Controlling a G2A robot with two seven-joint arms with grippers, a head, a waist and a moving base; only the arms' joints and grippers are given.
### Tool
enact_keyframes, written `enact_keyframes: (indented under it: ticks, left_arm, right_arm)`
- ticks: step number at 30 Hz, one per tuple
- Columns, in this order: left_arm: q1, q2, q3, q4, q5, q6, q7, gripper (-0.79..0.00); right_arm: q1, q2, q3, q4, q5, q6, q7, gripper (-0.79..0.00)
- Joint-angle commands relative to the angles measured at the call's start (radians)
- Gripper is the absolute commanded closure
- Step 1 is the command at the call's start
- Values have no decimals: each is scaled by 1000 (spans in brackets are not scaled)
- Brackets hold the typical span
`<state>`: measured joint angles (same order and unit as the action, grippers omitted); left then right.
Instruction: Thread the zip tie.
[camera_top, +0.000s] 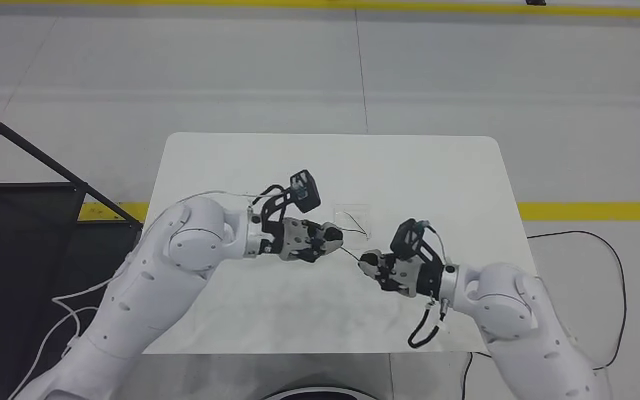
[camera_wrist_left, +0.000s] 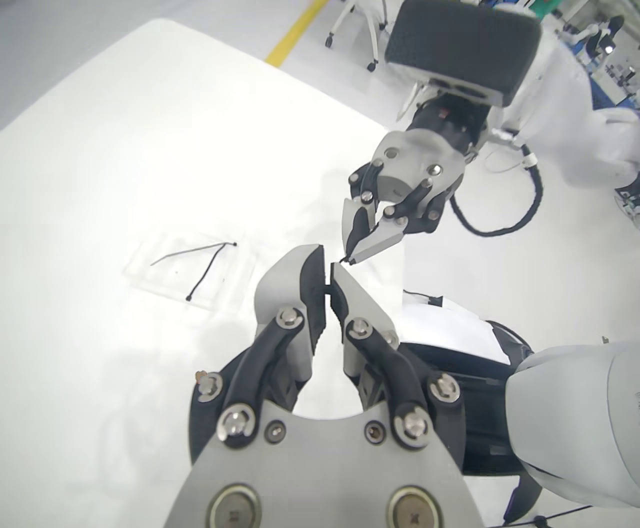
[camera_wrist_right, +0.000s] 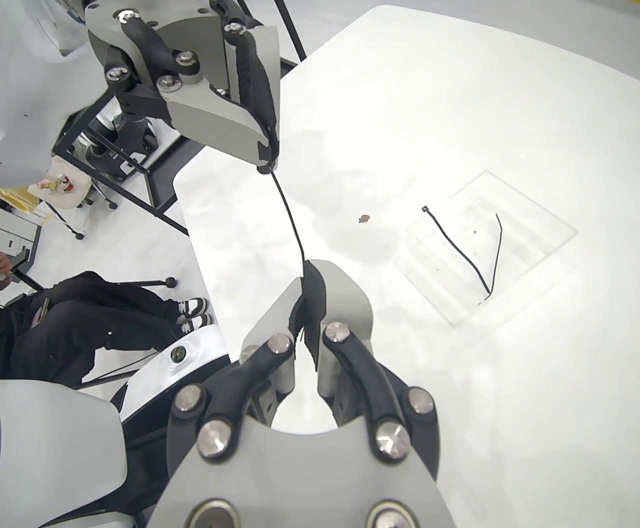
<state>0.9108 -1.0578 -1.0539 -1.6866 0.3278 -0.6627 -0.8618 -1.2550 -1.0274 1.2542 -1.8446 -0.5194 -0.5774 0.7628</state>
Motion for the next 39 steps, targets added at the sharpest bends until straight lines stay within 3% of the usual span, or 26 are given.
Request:
enact_keyframes:
  ticks: [1, 13, 27, 31, 36, 39]
  left_arm:
    - [15, 1, -12, 5, -31, -27, 44, -785]
    - [64, 2, -52, 117, -172, -206, 237, -785]
    - [59, -3, -33, 133, -142, -198, 260, -785]
    - [75, -12, -25, 131, -125, -178, 346, -785]
    - [60, -36, 18, 204, -161, -257, 477, -785]
    - [36, -50, 54, 253, -171, -304, 505, -628]
  right_arm:
    - [-12, -1, 0, -8, 8, 8, -36, 0]
    - [-56, -12, -6, -34, 109, 26, -241, 0]
    - [-60, -15, -17, -33, 135, 39, -258, 0]
    - [-64, -22, -31, -32, 135, 86, -327, 0]
    - [-65, -30, -45, -28, 118, 96, -395, 0]
    - [-70, -33, -50, -30, 104, 109, -425, 0]
